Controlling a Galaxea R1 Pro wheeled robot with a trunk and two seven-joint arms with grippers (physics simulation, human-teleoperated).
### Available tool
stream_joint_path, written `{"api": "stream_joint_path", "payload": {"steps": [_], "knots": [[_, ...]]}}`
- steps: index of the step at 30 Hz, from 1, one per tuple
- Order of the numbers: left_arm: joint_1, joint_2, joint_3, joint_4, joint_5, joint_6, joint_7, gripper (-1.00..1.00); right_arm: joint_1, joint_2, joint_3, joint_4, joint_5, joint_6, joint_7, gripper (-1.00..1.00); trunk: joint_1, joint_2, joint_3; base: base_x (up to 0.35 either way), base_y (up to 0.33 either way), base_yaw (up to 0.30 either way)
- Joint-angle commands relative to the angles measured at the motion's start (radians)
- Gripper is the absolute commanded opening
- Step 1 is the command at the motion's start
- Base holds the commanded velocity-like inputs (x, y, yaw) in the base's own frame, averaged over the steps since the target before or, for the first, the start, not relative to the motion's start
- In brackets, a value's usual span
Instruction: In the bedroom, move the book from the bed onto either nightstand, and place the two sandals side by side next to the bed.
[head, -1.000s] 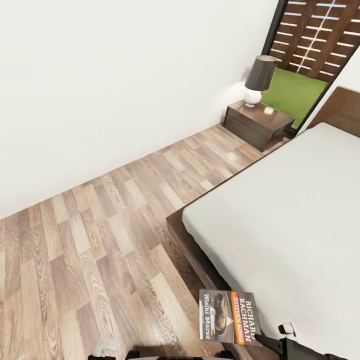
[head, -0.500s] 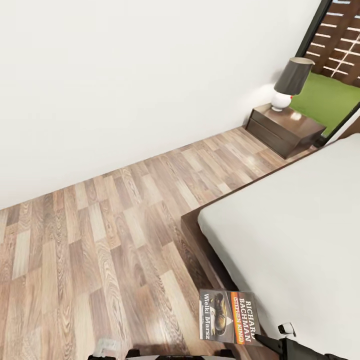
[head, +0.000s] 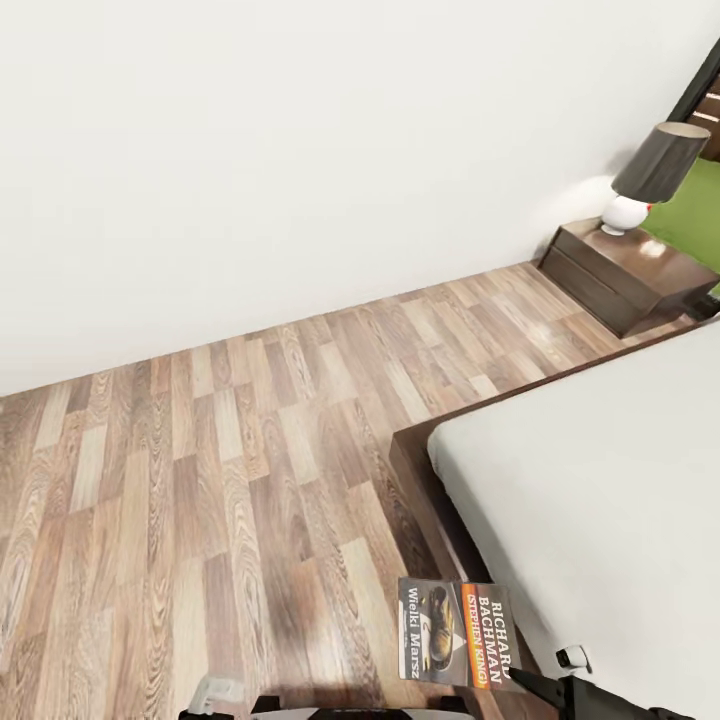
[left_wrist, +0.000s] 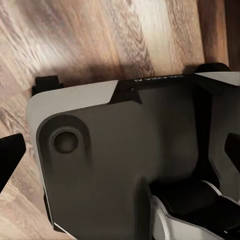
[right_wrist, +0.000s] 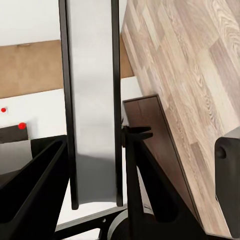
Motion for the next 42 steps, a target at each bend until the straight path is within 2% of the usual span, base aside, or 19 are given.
{"api": "stream_joint_path", "payload": {"steps": [1, 42], "knots": [[-0.001, 0.000, 0.002, 0.002, -0.003, -0.004, -0.003, 1.00, 0.000, -0.001, 0.007, 0.000, -0.008, 0.010, 0.002, -1.00, 0.000, -0.001, -0.001, 0.000, 0.000, 0.277], [0.000, 0.000, 0.002, 0.002, -0.003, -0.004, -0.003, 1.00, 0.000, -0.001, 0.007, 0.000, -0.008, 0.010, 0.002, -1.00, 0.000, -0.001, -0.018, 0.000, 0.000, 0.277]]}}
